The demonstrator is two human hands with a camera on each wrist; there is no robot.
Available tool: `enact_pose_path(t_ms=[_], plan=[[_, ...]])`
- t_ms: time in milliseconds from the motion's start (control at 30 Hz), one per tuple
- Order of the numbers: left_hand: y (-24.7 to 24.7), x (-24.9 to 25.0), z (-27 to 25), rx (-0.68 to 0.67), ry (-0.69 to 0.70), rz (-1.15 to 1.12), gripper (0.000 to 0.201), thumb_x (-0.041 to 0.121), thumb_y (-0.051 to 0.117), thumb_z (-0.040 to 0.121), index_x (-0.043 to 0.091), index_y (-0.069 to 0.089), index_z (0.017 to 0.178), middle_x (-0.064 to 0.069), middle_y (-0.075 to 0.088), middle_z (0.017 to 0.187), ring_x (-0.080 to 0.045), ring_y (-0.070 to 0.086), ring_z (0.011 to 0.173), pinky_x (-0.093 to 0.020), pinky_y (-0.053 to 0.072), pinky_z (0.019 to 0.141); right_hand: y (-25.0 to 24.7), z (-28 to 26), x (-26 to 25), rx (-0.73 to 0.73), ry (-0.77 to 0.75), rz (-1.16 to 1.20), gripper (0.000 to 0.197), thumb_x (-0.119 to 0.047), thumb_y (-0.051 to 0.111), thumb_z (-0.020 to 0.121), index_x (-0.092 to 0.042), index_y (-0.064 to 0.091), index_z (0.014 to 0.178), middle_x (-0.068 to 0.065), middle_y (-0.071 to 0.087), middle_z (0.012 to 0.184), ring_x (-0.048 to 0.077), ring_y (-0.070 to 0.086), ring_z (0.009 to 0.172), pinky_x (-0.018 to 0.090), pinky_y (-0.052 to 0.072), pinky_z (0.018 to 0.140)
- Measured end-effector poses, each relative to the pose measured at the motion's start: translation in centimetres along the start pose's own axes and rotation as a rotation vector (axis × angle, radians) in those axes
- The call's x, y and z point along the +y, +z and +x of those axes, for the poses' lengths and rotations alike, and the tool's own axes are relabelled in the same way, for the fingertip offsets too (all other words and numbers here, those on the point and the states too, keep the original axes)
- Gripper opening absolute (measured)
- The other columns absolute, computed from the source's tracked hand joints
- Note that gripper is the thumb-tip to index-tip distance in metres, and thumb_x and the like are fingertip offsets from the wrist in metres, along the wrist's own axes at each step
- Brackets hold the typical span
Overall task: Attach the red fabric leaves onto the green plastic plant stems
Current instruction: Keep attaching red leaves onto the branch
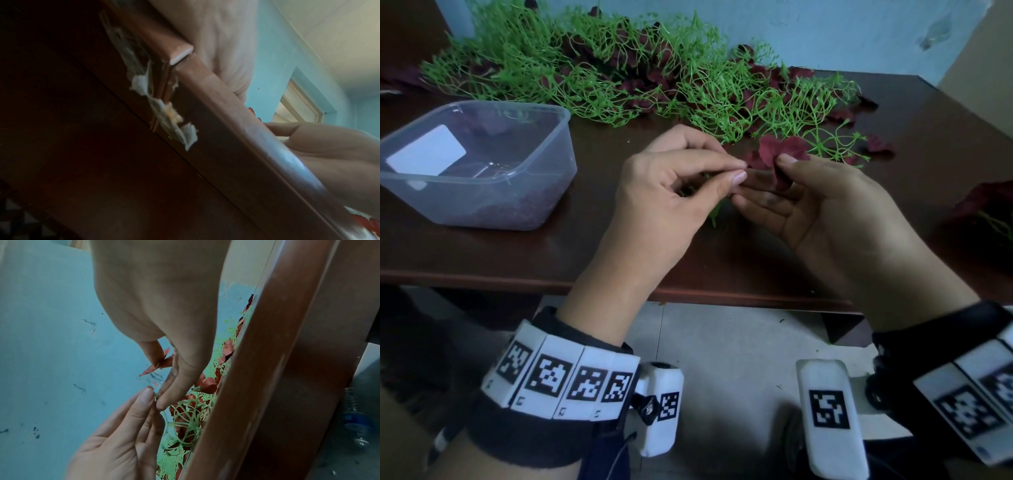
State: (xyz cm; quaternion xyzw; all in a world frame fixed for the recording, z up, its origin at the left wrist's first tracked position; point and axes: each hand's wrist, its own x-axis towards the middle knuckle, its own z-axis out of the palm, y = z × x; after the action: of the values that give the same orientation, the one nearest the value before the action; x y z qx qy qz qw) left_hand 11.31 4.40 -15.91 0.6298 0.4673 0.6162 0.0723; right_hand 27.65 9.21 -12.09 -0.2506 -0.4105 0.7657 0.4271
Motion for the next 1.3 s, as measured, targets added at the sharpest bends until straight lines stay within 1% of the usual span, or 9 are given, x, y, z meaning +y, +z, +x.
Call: enact_pose_path(t_ms=[100,200,300,433,633,800,1067,1233,1300], plan=[[0.0,0.0,-0.1,0.029,0.004,0.028,0.011,0.008,0.079,0.088,0.007,0.079,0.099,-0.008,0.066,0.098,-0.023,0.071,0.088,-0.049,0.061,0.072,0.1,0.0,0.0,0.011,-0.024,-0.040,0.023,-0.001,0.043,0.100,-0.001,0.059,0.084,0.018,0.073,0.079,0.029,0.073,0.076,0.040,0.061,0.081],[0.2,0.3,-0.2,0.049,0.006,0.073,0.010,0.007,0.079,0.088,0.004,0.079,0.097,-0.005,0.066,0.097,-0.018,0.070,0.089,-0.039,0.063,0.073,-0.2,0.1,0.4,0.017,-0.085,-0.160,0.014,0.001,0.047,0.099,0.000,0.060,0.094,0.011,0.070,0.077,0.022,0.069,0.076,0.036,0.061,0.082],[0.0,0.3,-0.1,0.041,-0.056,0.060,0.012,0.004,0.074,0.089,0.011,0.077,0.098,-0.001,0.066,0.100,-0.011,0.069,0.094,-0.024,0.059,0.078,-0.6,0.2,0.9,0.000,-0.168,-0.315,0.003,-0.002,0.061,0.091,-0.001,0.063,0.089,0.021,0.068,0.092,0.029,0.066,0.089,0.044,0.056,0.091],[-0.4,0.1,0.2,-0.050,-0.091,0.008,0.015,0.006,0.069,0.093,0.017,0.074,0.101,0.005,0.068,0.100,-0.009,0.068,0.099,-0.022,0.052,0.087,-1.3,0.4,1.1,0.022,-0.276,-0.449,0.006,-0.009,0.071,0.083,-0.005,0.067,0.081,0.022,0.073,0.087,0.035,0.070,0.084,0.047,0.055,0.089],[-0.2,0.4,0.0,-0.036,-0.133,-0.047,0.009,0.003,0.072,0.091,0.010,0.077,0.093,-0.004,0.070,0.099,-0.016,0.070,0.096,-0.021,0.056,0.080,-1.5,0.5,1.4,0.030,-0.317,-0.484,0.010,0.000,0.075,0.082,-0.002,0.066,0.078,0.020,0.074,0.079,0.028,0.072,0.076,0.038,0.060,0.080],[-0.1,0.3,0.0,-0.046,-0.181,-0.114,0.014,-0.002,0.074,0.087,0.012,0.075,0.090,-0.004,0.070,0.097,-0.015,0.071,0.094,-0.018,0.055,0.077,-1.2,0.5,1.3,0.049,-0.331,-0.463,0.010,0.002,0.077,0.078,0.002,0.067,0.078,0.020,0.073,0.078,0.018,0.071,0.067,0.020,0.055,0.064],[-0.7,0.0,0.1,-0.112,-0.323,-0.231,0.014,0.003,0.070,0.090,0.014,0.078,0.092,-0.001,0.075,0.098,-0.017,0.072,0.100,-0.038,0.059,0.092,-1.1,0.3,1.2,0.054,-0.327,-0.457,0.010,0.004,0.077,0.078,0.000,0.067,0.078,0.015,0.074,0.076,0.014,0.071,0.065,0.014,0.050,0.057],[-0.4,0.0,0.1,-0.115,-0.328,-0.167,0.009,0.009,0.070,0.090,0.011,0.078,0.095,-0.008,0.076,0.095,-0.020,0.074,0.092,-0.047,0.061,0.089,-1.0,0.2,1.2,0.038,-0.352,-0.483,0.013,0.004,0.079,0.075,-0.004,0.068,0.075,0.012,0.075,0.076,0.011,0.070,0.064,0.013,0.049,0.056],[-0.4,0.0,0.1,-0.108,-0.338,-0.145,0.010,0.013,0.069,0.089,0.016,0.077,0.095,-0.004,0.076,0.093,-0.017,0.074,0.088,-0.044,0.062,0.087,-1.0,0.3,1.3,0.048,-0.359,-0.490,0.013,0.003,0.080,0.075,-0.004,0.069,0.076,0.014,0.076,0.079,0.015,0.072,0.068,0.016,0.051,0.059]])
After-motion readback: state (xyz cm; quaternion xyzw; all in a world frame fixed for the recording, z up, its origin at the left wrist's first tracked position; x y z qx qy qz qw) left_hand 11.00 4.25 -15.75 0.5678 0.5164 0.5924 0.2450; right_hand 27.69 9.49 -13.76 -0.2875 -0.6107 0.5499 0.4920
